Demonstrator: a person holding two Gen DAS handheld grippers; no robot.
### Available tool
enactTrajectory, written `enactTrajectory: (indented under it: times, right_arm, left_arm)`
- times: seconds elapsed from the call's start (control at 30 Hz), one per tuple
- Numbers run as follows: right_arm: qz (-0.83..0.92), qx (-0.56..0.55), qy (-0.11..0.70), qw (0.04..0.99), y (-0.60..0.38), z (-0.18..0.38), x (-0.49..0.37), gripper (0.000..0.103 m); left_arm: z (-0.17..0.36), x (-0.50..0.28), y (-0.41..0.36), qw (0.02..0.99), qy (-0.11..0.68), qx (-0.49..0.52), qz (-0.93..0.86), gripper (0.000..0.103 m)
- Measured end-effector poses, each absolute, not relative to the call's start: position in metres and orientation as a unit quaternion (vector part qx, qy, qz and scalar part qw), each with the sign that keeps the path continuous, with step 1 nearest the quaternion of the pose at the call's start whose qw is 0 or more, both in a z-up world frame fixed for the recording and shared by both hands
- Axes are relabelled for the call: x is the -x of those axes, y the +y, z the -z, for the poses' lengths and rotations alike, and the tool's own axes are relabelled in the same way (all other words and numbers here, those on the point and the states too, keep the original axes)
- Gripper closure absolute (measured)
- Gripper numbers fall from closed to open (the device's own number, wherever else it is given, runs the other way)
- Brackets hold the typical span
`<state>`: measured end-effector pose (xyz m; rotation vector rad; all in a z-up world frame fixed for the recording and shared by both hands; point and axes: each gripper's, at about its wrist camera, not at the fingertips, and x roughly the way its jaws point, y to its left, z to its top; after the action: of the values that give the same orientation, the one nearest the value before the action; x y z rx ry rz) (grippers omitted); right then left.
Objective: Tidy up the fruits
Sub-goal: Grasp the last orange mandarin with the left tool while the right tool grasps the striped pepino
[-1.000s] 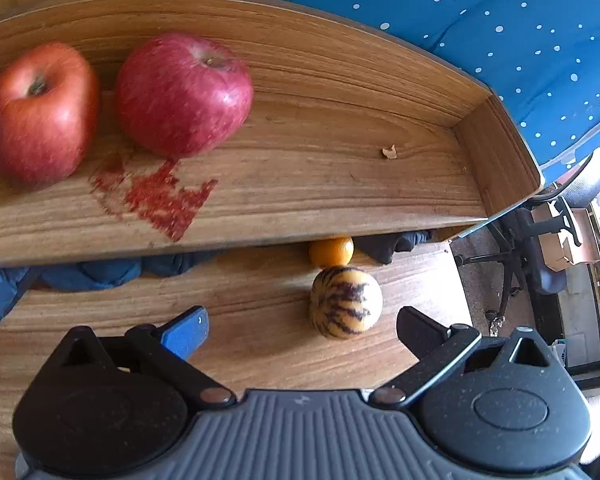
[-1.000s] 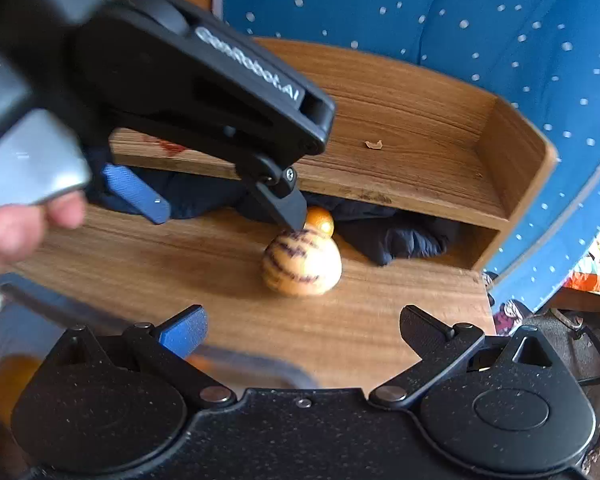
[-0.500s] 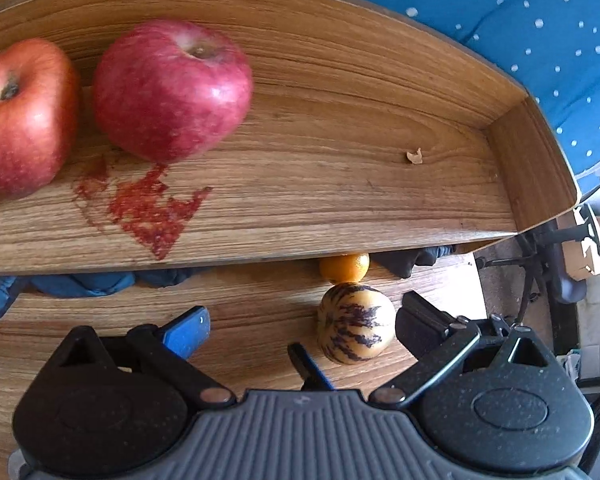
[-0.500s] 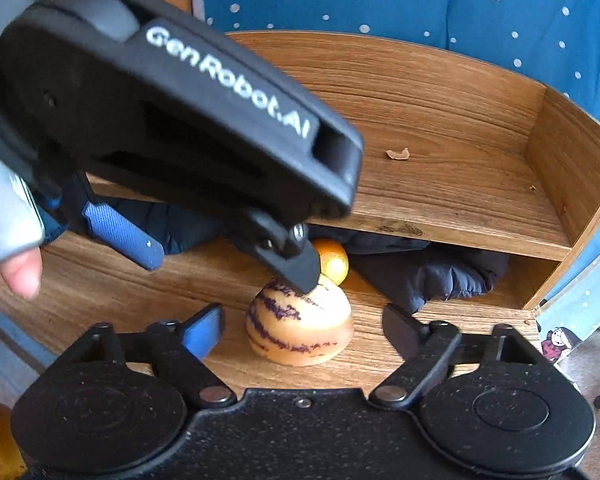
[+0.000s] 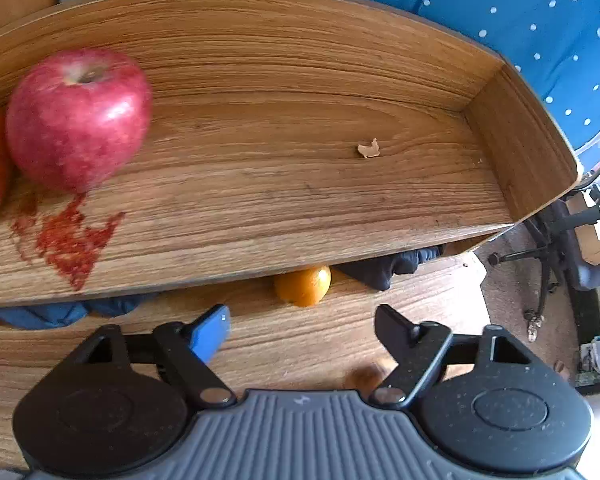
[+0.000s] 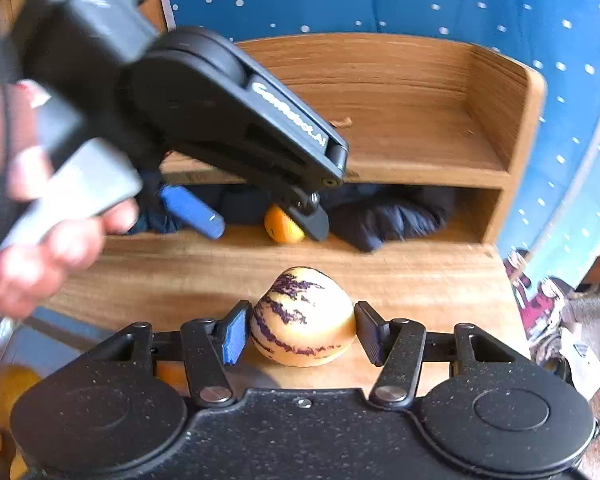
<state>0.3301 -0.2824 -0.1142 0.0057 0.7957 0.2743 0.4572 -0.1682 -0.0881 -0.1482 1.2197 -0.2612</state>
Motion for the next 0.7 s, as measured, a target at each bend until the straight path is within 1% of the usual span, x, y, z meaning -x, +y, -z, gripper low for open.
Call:
enactTrajectory:
  times: [0.13,0.2,0.27,0.4,0.5,0.7]
  right_arm:
    - [-0.119,-0.022,0.387,0.914,-0.289,0.115,-0.319,0.045]
    - [-0.113,-0.035,0.387,0.914,-0.289,0.117,-0.318,0.045]
    - [-0.113,-0.034,0.386,0.915,-0.291,0.118,-0.318,0.045]
    - [-0.113,-0.037,0.384,0.916,-0.289,0.118,-0.315,0.045]
    - [-0.113,-0.036,0.382,0.916,-0.288,0.118,-0.315,0.045]
    - [-0.109,-0.038,0.384,0.916,-0.288,0.117,-0.315,0.045]
  left_arm:
    - [0.094,-0.458,-0.179,0.818,0.562,0.058,0.112,0.038]
    - [0.097,-0.457,-0.184,0.82,0.56,0.051,0.108,0.042]
    - [0.099,-0.457,-0.187,0.822,0.559,0.048,0.103,0.05]
    - [0.099,-0.456,-0.192,0.83,0.548,0.047,0.095,0.054]
    - [0.101,-0.46,-0.196,0.834,0.543,0.043,0.088,0.066]
    - [0.099,-0.46,-0.185,0.832,0.544,0.051,0.098,0.067]
